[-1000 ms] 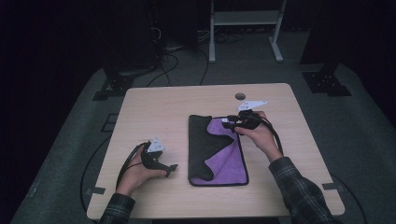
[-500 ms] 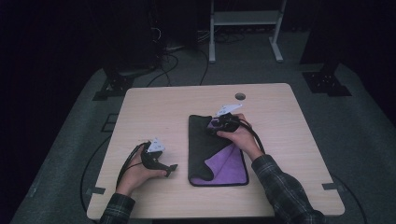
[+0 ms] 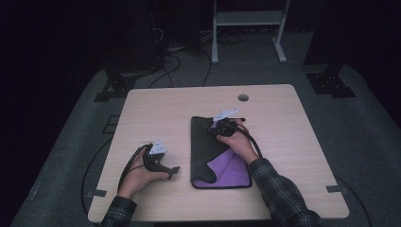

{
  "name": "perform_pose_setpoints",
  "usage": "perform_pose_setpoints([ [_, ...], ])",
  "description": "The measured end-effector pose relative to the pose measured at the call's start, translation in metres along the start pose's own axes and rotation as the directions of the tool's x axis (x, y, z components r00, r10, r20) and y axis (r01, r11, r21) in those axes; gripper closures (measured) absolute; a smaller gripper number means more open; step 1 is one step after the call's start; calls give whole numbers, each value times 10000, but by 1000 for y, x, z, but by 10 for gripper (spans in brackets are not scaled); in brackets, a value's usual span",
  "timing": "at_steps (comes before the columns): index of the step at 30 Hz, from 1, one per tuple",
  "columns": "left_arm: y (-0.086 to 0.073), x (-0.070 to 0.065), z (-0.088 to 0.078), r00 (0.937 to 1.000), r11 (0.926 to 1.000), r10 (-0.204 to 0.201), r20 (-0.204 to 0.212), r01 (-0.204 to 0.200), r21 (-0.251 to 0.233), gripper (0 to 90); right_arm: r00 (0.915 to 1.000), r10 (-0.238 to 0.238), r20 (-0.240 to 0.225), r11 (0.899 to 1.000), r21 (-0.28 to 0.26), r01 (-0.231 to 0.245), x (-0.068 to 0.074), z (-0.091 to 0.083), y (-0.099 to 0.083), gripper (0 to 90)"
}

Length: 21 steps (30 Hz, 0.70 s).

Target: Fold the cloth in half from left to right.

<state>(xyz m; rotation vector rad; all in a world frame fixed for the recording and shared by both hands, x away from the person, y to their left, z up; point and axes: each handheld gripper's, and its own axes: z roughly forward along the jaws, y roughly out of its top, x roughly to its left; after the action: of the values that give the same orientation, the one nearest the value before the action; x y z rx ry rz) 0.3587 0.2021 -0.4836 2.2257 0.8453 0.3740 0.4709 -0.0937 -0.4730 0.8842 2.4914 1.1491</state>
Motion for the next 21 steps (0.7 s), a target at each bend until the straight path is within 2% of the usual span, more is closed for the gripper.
perform_pose_setpoints([
  [8,0,0,0,10000,10000,-20,-18,20,-3,0,9993,364,50,9979,-545,-360,-9,-19,10,842],
  [15,0,-1,0,10000,10000,-47,-54,46,-22,0,9960,717,531,9935,-922,-666,-26,-41,17,842],
  [21,0,-1,0,9999,9999,-105,-100,105,-27,0,9873,1176,1065,9891,-1018,-1068,-45,-53,15,843],
])
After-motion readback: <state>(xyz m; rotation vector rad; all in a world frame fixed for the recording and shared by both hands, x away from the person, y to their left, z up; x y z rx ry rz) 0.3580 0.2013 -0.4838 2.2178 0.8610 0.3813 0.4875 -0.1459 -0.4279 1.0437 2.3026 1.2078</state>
